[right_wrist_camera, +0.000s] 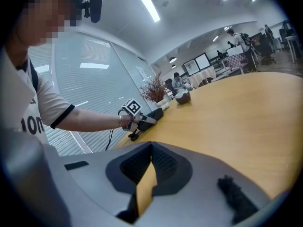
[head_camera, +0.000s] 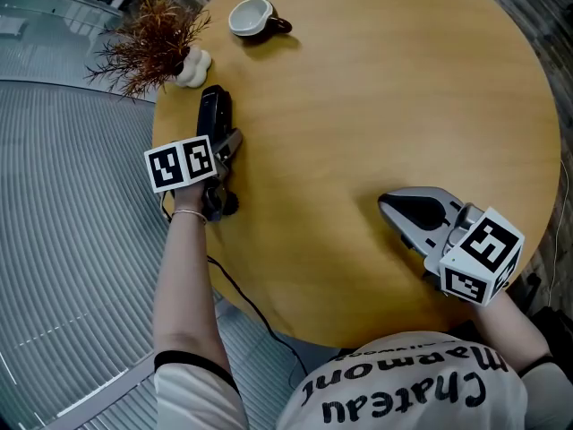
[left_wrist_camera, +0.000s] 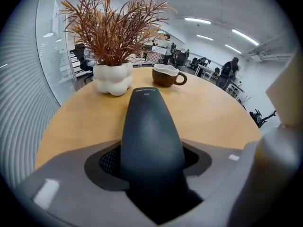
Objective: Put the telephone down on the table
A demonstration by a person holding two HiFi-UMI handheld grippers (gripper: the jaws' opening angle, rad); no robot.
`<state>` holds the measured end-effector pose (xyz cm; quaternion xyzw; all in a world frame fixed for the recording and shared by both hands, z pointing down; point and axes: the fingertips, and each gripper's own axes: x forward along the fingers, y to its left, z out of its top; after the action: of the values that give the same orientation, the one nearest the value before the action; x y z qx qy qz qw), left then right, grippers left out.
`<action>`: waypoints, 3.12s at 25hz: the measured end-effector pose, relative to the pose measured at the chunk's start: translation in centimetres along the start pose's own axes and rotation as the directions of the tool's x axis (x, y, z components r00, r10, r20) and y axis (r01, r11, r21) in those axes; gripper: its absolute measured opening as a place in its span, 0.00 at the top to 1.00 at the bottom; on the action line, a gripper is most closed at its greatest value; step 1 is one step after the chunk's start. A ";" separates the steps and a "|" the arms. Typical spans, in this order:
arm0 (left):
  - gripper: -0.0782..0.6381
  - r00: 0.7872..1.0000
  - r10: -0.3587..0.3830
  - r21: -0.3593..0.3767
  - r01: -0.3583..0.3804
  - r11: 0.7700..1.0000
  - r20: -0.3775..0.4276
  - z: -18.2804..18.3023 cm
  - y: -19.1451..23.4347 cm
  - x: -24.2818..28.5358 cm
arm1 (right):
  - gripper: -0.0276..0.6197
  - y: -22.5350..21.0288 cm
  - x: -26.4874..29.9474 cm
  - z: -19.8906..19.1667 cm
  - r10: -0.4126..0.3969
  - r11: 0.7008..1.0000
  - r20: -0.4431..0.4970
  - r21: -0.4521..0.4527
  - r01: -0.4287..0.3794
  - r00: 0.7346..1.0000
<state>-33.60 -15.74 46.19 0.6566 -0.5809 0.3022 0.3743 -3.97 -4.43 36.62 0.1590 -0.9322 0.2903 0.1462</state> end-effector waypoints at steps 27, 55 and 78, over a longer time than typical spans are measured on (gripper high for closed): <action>0.46 0.993 0.010 0.086 0.000 0.996 -0.119 -0.6 0.1 0.2 | 0.94 0.0 0.0 -0.1 0.017 1.000 0.003 0.021 -0.017 1.000; 0.29 0.996 0.073 0.014 -0.072 0.997 -0.045 -0.8 1.7 -0.1 | 0.94 0.0 -0.4 -0.7 0.013 1.000 -0.003 0.027 -0.013 1.000; 0.17 0.999 0.048 0.122 -0.050 0.991 0.018 -0.8 0.8 0.1 | 0.94 1.0 -2.6 -1.0 -0.061 0.998 -0.007 0.008 0.061 0.998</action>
<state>-34.38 -15.15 46.87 0.6660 -0.5800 0.3415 0.3216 -1.85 -2.45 36.00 0.1871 -0.9252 0.2900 0.1575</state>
